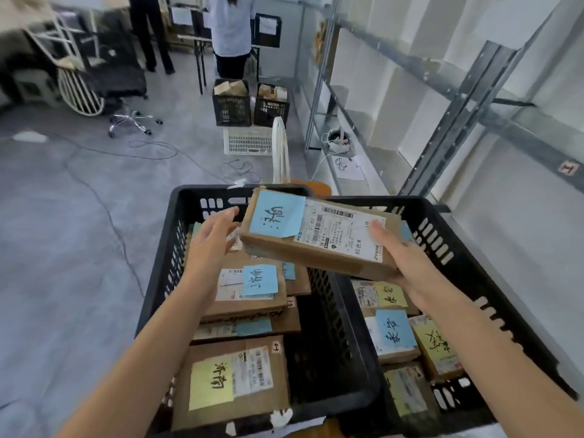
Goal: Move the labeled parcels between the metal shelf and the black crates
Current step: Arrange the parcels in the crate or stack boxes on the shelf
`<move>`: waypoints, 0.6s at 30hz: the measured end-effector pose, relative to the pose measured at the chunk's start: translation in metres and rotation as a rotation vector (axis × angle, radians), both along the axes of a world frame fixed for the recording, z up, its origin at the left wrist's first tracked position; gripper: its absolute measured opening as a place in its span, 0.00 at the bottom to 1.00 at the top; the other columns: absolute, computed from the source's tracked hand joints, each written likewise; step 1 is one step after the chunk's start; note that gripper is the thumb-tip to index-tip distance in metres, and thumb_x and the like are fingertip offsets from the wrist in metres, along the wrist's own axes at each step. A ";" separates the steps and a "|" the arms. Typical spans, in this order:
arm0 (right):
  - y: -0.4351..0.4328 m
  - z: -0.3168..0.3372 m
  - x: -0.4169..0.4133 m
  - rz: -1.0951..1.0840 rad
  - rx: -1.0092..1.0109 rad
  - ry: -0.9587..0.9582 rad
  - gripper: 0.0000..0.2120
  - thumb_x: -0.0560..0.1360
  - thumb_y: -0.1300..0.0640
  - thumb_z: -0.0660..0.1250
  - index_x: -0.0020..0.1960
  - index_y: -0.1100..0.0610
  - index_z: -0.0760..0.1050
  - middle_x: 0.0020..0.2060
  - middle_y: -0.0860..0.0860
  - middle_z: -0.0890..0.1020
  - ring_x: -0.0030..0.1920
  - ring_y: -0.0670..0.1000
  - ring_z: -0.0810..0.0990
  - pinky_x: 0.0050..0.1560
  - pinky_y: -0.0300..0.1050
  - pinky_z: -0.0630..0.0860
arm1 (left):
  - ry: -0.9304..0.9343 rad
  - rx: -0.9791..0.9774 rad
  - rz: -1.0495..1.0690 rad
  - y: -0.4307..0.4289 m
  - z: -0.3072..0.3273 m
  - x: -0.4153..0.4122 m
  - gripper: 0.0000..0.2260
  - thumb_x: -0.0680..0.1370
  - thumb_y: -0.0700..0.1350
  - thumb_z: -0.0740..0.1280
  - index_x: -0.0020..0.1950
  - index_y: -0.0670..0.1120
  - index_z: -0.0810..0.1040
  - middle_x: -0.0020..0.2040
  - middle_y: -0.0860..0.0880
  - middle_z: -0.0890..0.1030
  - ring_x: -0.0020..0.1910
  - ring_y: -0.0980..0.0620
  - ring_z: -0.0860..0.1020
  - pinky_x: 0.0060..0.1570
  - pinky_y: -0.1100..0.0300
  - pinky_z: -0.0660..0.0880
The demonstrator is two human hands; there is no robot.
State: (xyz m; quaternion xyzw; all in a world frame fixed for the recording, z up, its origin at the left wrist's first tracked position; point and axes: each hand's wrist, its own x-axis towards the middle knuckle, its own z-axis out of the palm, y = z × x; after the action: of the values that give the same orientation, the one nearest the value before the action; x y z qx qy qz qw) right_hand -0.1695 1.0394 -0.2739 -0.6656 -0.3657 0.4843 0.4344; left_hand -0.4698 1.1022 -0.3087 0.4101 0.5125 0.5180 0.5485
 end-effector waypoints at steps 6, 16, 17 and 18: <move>0.011 -0.025 -0.038 0.195 -0.181 -0.163 0.49 0.55 0.23 0.74 0.64 0.56 0.78 0.53 0.50 0.86 0.54 0.50 0.85 0.58 0.51 0.79 | -0.020 0.039 0.136 0.023 -0.001 -0.050 0.14 0.74 0.56 0.65 0.57 0.54 0.80 0.58 0.56 0.81 0.63 0.57 0.76 0.64 0.57 0.73; -0.003 -0.064 -0.109 0.463 -0.396 -0.197 0.39 0.65 0.25 0.68 0.66 0.51 0.76 0.58 0.46 0.84 0.60 0.50 0.81 0.69 0.55 0.72 | 0.040 0.078 0.184 0.028 -0.014 -0.070 0.10 0.82 0.48 0.61 0.58 0.54 0.80 0.53 0.60 0.82 0.53 0.64 0.79 0.51 0.65 0.73; -0.005 -0.069 -0.112 0.471 -0.418 -0.189 0.40 0.65 0.25 0.68 0.66 0.51 0.76 0.58 0.46 0.84 0.60 0.50 0.81 0.70 0.54 0.71 | 0.051 0.080 0.173 0.026 -0.016 -0.070 0.10 0.82 0.47 0.61 0.58 0.55 0.80 0.55 0.58 0.82 0.55 0.62 0.79 0.53 0.64 0.73; -0.006 -0.075 -0.113 0.477 -0.444 -0.184 0.40 0.64 0.26 0.68 0.66 0.51 0.76 0.57 0.46 0.85 0.60 0.50 0.82 0.70 0.54 0.71 | 0.059 0.084 0.165 0.025 -0.018 -0.071 0.09 0.82 0.47 0.61 0.57 0.55 0.79 0.56 0.57 0.81 0.57 0.60 0.78 0.55 0.63 0.73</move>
State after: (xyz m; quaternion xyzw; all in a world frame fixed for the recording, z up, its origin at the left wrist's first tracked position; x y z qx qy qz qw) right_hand -0.2823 1.0329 -0.3488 -0.6806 -0.4343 0.5780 0.1188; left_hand -0.5404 1.1270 -0.3265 0.4044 0.5382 0.5701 0.4709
